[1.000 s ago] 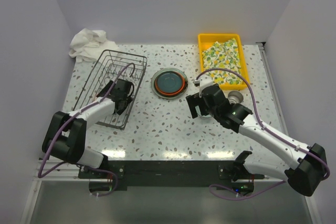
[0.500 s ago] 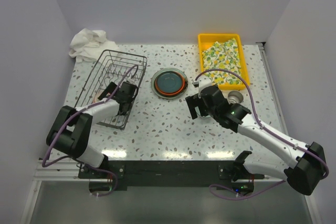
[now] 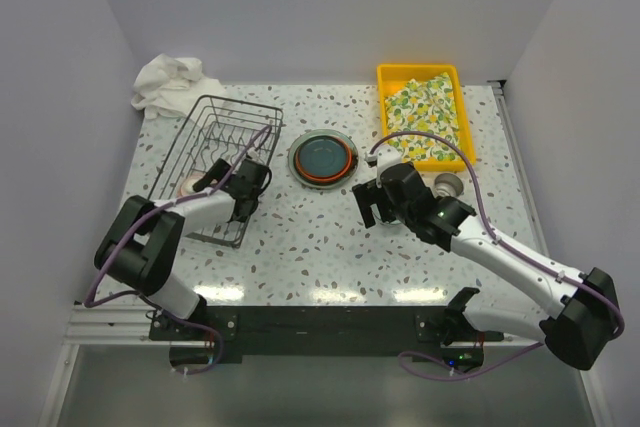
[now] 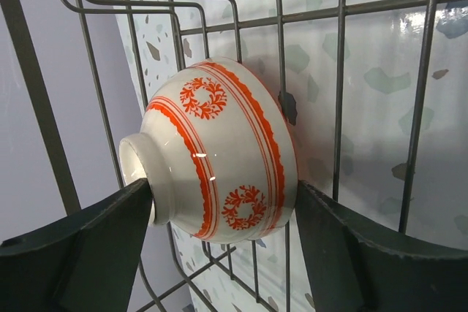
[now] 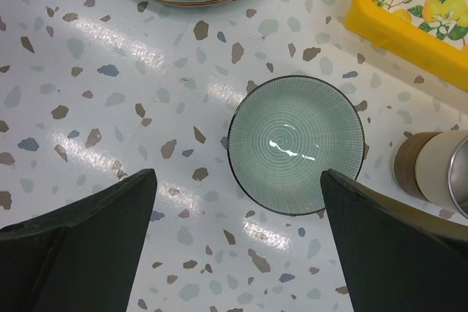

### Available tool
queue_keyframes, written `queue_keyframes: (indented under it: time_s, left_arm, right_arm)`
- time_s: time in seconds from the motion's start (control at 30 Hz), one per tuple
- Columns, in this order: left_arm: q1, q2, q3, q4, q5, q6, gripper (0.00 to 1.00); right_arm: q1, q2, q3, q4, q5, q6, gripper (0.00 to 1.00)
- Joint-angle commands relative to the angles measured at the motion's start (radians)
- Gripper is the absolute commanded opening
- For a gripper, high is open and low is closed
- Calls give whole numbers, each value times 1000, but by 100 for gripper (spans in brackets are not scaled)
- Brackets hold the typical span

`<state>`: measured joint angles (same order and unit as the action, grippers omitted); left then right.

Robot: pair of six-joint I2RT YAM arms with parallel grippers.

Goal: Unload the mixed dishes from the dish rack
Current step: Pick up the bowl from the dish rack.

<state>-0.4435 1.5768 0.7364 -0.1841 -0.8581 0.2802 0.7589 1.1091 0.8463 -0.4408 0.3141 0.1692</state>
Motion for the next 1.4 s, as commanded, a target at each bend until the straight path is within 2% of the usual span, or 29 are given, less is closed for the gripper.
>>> queue_keyframes:
  time_s: [0.0, 0.2, 0.47, 0.73, 0.97, 1.07, 1.27, 1.37]
  left_arm:
    - [-41, -18, -11, 18, -10, -7, 74]
    - [-61, -55, 7, -21, -42, -27, 57]
    - [-66, -138, 35, -81, -68, -24, 55]
    - [-66, -224, 84, -153, -42, -41, 44]
    - [-51, -297, 142, -221, 66, -113, 40]
    - [-11, -357, 165, -244, 152, -153, 39]
    - [141, -463, 211, -256, 368, -226, 38]
    - [163, -498, 247, -262, 433, -256, 37]
  right_arm:
    - [-1, -6, 4, 22, -13, -11, 98]
    - [-1, -3, 5, 25, -24, -8, 98]
    - [-1, 1, 10, 33, -46, -4, 98]
    - [-1, 18, 33, 47, -89, -4, 98]
    - [-1, 28, 46, 103, -251, 9, 98]
    - [-1, 37, 54, 146, -313, 30, 98]
    - [0, 63, 65, 235, -438, 73, 98]
    - [-1, 92, 85, 267, -483, 93, 98]
